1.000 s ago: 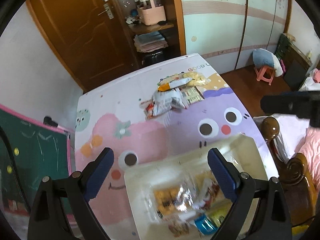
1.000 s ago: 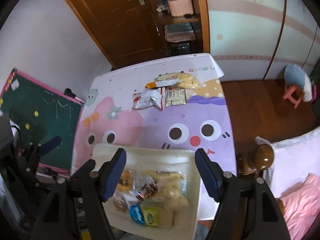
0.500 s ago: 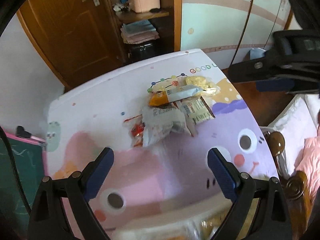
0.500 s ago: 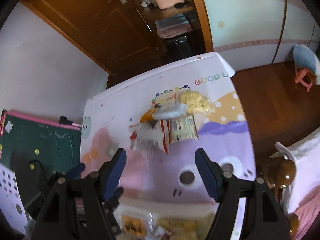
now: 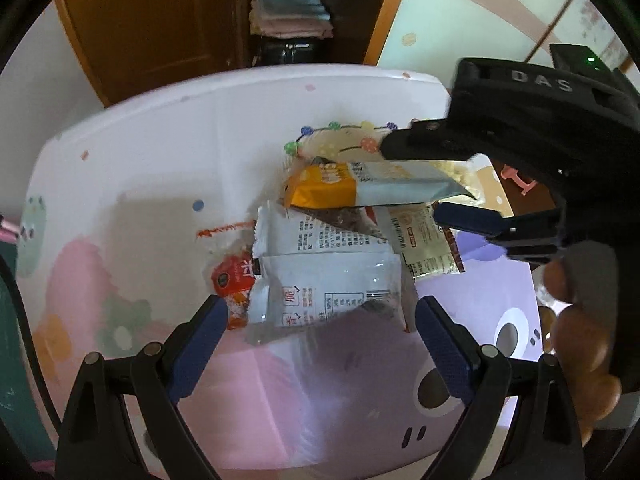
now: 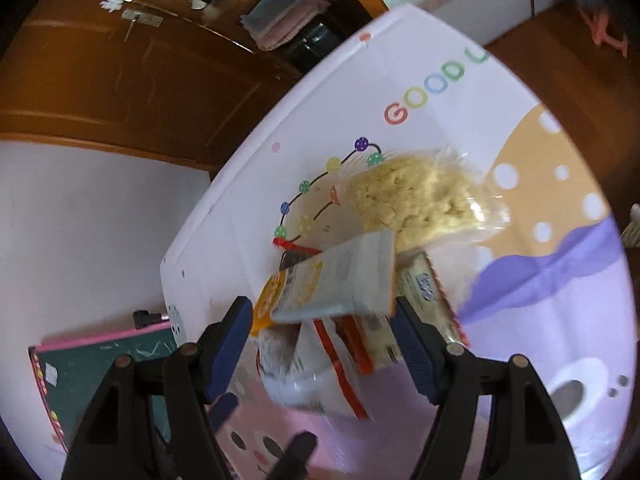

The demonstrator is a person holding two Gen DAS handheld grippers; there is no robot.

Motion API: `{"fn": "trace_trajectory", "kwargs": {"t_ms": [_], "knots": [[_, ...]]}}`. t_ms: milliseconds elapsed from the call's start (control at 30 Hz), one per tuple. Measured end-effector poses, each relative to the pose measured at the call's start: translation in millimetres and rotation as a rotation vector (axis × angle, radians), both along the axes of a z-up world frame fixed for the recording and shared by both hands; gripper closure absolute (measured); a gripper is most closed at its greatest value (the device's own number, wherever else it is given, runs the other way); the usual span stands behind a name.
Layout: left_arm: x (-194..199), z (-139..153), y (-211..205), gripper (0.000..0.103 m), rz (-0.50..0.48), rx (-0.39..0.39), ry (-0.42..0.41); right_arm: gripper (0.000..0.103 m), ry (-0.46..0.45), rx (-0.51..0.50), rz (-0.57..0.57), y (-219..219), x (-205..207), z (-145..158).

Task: Organize snacks
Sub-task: 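Grasp white snack bag with left tool while right tool grasps orange-labelled bar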

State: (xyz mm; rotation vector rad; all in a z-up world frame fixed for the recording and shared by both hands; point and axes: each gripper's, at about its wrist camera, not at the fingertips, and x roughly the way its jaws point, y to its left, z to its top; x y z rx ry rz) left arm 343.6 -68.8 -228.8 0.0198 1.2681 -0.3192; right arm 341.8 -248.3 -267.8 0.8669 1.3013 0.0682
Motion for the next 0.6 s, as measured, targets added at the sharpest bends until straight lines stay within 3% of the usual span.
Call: {"fn": "trace_trajectory", "kwargs": {"t_ms": [33,167,467,567,600], "knots": [[1,-5,-1,0.009,0.007,0.009,0.008,0.035,0.004,0.007,0.001,3,3,-4],[6,-19,0,0.009,0.020,-0.009,0.046,0.065,0.021,0.046,0.022,10,13,-17],[12,-33,-12,0.009,0.047,-0.040,0.071,0.085,-0.096,0.032,0.015,0,3,13],[10,-38,-17,0.009,0.047,-0.010,0.059,0.086,-0.136,0.004,0.012,-7,-4,29],[9,-39,-18,0.015,0.050,-0.007,0.058,0.086,-0.146,-0.002,0.013,-8,-5,33]]}}
